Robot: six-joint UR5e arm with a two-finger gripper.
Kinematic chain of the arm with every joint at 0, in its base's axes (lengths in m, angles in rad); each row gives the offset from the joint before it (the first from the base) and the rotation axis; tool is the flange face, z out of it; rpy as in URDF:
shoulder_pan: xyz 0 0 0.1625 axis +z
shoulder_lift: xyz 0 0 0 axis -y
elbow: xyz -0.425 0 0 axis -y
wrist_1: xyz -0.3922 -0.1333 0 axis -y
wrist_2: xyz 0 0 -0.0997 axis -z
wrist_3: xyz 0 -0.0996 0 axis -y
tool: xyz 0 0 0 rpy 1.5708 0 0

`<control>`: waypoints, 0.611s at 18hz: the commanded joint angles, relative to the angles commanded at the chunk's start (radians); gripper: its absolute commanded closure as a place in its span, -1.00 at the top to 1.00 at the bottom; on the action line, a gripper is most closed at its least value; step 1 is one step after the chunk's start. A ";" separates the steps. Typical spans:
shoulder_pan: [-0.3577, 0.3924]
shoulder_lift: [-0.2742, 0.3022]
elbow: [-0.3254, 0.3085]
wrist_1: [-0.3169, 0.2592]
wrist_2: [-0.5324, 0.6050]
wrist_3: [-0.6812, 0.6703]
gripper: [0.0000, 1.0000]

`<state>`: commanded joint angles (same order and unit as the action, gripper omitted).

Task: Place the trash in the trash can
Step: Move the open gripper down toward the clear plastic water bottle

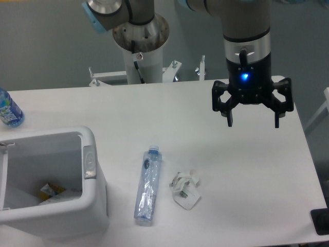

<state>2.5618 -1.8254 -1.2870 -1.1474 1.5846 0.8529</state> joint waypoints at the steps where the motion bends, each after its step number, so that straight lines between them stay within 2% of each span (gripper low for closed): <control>1: 0.000 -0.005 0.000 0.002 0.002 0.000 1.00; 6: -0.009 -0.003 -0.024 0.005 -0.009 0.000 1.00; 8: -0.012 -0.012 -0.043 0.029 -0.009 -0.014 1.00; 11: -0.038 -0.031 -0.069 0.089 -0.009 -0.179 1.00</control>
<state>2.5235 -1.8560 -1.3560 -1.0586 1.5754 0.6740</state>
